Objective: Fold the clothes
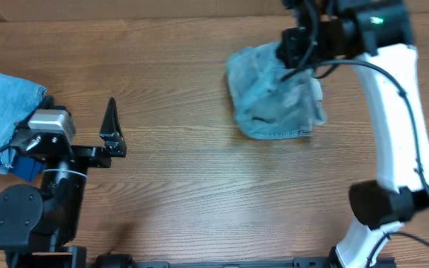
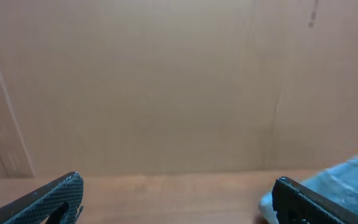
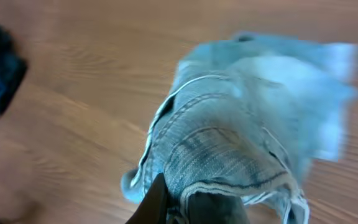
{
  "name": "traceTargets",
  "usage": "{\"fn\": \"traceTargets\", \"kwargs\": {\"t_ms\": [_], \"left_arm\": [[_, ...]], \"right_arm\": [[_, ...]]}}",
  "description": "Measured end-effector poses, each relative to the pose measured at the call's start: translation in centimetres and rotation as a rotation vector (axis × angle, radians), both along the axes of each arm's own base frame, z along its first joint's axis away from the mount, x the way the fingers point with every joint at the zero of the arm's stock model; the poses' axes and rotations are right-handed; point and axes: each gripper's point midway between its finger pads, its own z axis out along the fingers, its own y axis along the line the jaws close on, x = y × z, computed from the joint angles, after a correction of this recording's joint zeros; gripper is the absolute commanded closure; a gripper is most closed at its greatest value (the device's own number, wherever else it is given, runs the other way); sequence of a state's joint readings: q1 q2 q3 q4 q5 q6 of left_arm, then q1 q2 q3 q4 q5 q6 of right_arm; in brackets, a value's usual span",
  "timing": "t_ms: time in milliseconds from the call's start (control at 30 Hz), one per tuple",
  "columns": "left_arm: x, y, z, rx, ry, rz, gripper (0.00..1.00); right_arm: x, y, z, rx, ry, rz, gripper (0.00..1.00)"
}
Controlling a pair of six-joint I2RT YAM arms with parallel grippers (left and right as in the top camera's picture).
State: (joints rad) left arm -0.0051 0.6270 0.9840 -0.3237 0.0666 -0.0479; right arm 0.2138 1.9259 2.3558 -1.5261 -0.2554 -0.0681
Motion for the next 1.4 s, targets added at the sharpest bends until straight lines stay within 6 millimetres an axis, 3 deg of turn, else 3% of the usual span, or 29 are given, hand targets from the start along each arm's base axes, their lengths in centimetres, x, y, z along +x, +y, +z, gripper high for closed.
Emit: {"fn": "traceTargets", "kwargs": {"t_ms": [100, 200, 233, 300, 367, 400, 467, 500, 633, 667, 700, 733, 800, 867, 967, 1033, 1133, 1200, 1267, 1400], "left_arm": [[0.2, 0.0, 1.0, 0.000, -0.010, 0.000, 0.00], [0.7, 0.0, 0.0, 0.001, 0.032, -0.002, 0.00], [0.9, -0.1, -0.3, 0.001, 0.044, -0.003, 0.00], [1.2, -0.4, -0.8, 0.001, 0.062, -0.013, 0.00], [1.3, -0.6, -1.0, 0.002, 0.070, -0.023, 0.00], [1.4, -0.6, -1.0, 0.003, 0.070, -0.023, 0.00], [1.5, -0.6, -1.1, 0.004, 0.075, -0.023, 0.00], [1.6, -0.6, -1.2, 0.004, 0.080, -0.023, 0.00], [2.1, -0.6, -1.6, 0.005, 0.095, -0.023, 0.00], [2.1, -0.6, -1.6, 0.005, 0.095, -0.023, 0.00], [2.1, -0.6, -1.6, 0.005, 0.095, -0.023, 0.00], [2.1, -0.6, -1.6, 0.005, 0.095, -0.023, 0.00], [2.1, -0.6, -1.6, 0.005, 0.095, -0.022, 0.00], [2.1, -0.6, -1.6, 0.005, 0.095, -0.023, 0.00], [2.1, -0.6, -1.6, 0.005, 0.095, -0.023, 0.00], [2.1, -0.6, -1.6, 0.005, 0.095, -0.022, 0.00], [2.1, -0.7, -1.6, 0.004, 0.095, -0.029, 0.00], [2.0, -1.4, -1.4, 0.004, 0.087, -0.065, 0.00], [1.9, -2.0, -1.2, 0.004, 0.079, -0.105, 0.00], [2.2, -2.4, -1.6, 0.003, 0.093, -0.129, 0.00]], "right_arm": [[-2.5, -8.5, 5.4, -0.161, -0.156, -0.224, 0.96], [-5.3, -16.7, 12.1, -0.259, -0.377, -0.483, 0.96], [-7.2, -20.8, 15.6, -0.293, -0.492, -0.628, 0.96], [-11.1, -25.8, 20.4, -0.346, -0.656, -0.828, 0.96], [-13.8, -27.3, 24.2, -0.356, -0.792, -0.908, 0.96], [-14.0, -27.0, 24.9, -0.342, -0.821, -0.899, 0.96], [-12.7, -25.3, 25.0, -0.274, -0.836, -0.806, 0.96], [-11.0, -24.3, 24.1, -0.230, -0.810, -0.739, 0.96], [-2.4, -18.8, 16.9, -0.081, -0.587, -0.463, 0.96], [0.4, -16.1, 13.7, -0.044, -0.497, -0.364, 0.96], [3.3, -12.0, 9.1, -0.009, -0.375, -0.242, 0.96], [5.3, -6.2, 3.6, 0.011, -0.236, -0.093, 0.96], [5.4, 0.0, -1.0, 0.005, -0.129, 0.059, 0.96], [4.1, 6.4, -3.8, -0.009, -0.080, 0.215, 0.96], [0.2, 13.8, -5.4, -0.036, -0.051, 0.405, 0.96], [-1.3, 15.5, -5.6, -0.053, -0.050, 0.456, 0.95], [-2.0, 14.9, -6.1, -0.104, -0.024, 0.453, 0.92], [-1.9, 14.0, -6.4, -0.125, -0.009, 0.437, 0.80], [-1.8, 13.8, -6.4, -0.135, -0.011, 0.440, 0.61], [-2.5, 14.2, -6.6, -0.138, 0.000, 0.458, 0.42]]}}
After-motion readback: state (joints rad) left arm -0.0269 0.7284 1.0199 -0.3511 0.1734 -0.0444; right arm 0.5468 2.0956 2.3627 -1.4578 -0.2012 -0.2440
